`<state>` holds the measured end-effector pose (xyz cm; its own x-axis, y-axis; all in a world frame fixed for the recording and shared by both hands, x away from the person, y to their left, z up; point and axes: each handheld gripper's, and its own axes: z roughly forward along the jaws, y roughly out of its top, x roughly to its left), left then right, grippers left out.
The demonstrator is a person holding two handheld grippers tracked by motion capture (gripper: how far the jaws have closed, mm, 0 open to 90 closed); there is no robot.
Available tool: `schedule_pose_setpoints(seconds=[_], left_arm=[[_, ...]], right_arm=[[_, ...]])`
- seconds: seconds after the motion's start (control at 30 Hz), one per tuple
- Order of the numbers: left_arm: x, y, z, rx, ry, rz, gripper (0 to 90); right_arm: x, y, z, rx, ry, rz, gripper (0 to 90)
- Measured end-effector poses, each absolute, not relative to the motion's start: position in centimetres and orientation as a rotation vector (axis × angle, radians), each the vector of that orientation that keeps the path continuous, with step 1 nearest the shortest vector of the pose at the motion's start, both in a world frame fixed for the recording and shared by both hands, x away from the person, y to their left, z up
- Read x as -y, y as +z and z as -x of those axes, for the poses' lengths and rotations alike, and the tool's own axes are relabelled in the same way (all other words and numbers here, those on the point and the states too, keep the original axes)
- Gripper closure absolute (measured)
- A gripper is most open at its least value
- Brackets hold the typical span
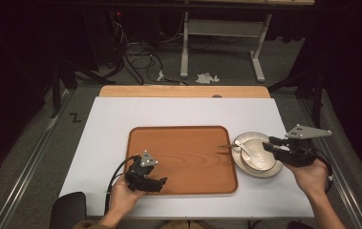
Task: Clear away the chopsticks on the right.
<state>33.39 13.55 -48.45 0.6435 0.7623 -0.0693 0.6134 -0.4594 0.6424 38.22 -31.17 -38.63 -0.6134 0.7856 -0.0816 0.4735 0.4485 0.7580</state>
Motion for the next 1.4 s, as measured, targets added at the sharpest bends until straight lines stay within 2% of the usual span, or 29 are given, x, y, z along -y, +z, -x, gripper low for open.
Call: schedule_pose_setpoints(seconds=[0.13, 0.37, 0.63, 0.83, 1.4], left_arm=[[-13.7, -48.4, -33.4, -1.066, 0.305, -2.218, 26.8], [-13.6, -48.4, -33.4, -1.065, 0.302, -2.22, 26.8], [-13.7, -48.4, -33.4, -1.063, 0.3, -2.222, 26.8], [-13.5, -48.5, -33.5, -1.065, 0.297, -2.23, 26.8], [-13.5, -48.6, -33.5, -1.062, 0.292, -2.239, 26.8]], right_arm=[[32.2, -38.6, -40.1, -2.259, 0.916, -1.091, 69.9], [33.7, -39.6, -42.7, -2.252, 0.834, -1.179, 70.4], [34.8, -41.3, -44.7, -2.276, 0.739, -1.256, 67.7], [35.9, -43.6, -46.3, -2.301, 0.658, -1.348, 61.5], [35.3, -44.6, -47.8, -2.367, 0.602, -1.372, 56.2]])
